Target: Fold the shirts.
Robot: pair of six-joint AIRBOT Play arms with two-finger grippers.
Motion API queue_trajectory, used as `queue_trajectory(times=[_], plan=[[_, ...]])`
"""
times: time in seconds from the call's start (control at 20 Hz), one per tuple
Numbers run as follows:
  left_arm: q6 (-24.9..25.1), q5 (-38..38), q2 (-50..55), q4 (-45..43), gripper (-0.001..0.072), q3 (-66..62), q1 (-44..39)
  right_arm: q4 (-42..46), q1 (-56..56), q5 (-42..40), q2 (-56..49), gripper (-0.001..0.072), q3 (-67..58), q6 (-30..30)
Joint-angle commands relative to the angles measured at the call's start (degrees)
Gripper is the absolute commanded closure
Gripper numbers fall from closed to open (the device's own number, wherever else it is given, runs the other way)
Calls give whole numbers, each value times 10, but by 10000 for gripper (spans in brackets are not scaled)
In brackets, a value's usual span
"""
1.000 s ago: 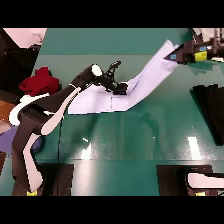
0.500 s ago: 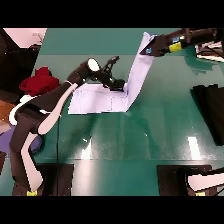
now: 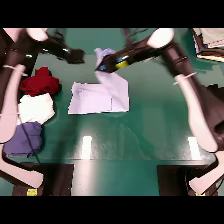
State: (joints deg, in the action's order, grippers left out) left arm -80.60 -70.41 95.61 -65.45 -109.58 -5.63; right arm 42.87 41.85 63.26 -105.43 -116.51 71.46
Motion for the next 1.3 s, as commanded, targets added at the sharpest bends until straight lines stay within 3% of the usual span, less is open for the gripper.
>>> queue_trajectory(times=[0.0,0.05,0.15,0.35,0.45,0.7,0.75,0.85,0.9,1.05,1.25], plan=[[0,-20,-67,-18,681,-1,76,3,88,-143,-61,218,-1,-22],[0,-24,-76,-18,681,-1,88,5,94,-135,-66,170,-1,-31],[0,-40,-87,-18,681,-2,99,42,82,-76,-59,194,-1,-29],[0,-61,-88,-13,681,0,96,151,2,104,-15,210,36,33],[0,-66,-88,-12,681,0,92,161,-55,133,22,210,108,45],[1,-70,-87,-3,681,0,88,151,-187,87,97,210,304,76],[2,-70,-87,-3,681,0,88,149,-205,69,99,191,330,87],[12,-70,-87,-2,681,0,88,95,-229,31,91,51,373,86],[11,-70,-87,-2,681,0,88,51,-237,7,81,41,391,79],[11,-65,-87,-1,681,0,88,-68,-234,-18,34,45,401,25],[12,-59,-87,0,681,0,88,-136,-186,1,-45,45,334,19]])
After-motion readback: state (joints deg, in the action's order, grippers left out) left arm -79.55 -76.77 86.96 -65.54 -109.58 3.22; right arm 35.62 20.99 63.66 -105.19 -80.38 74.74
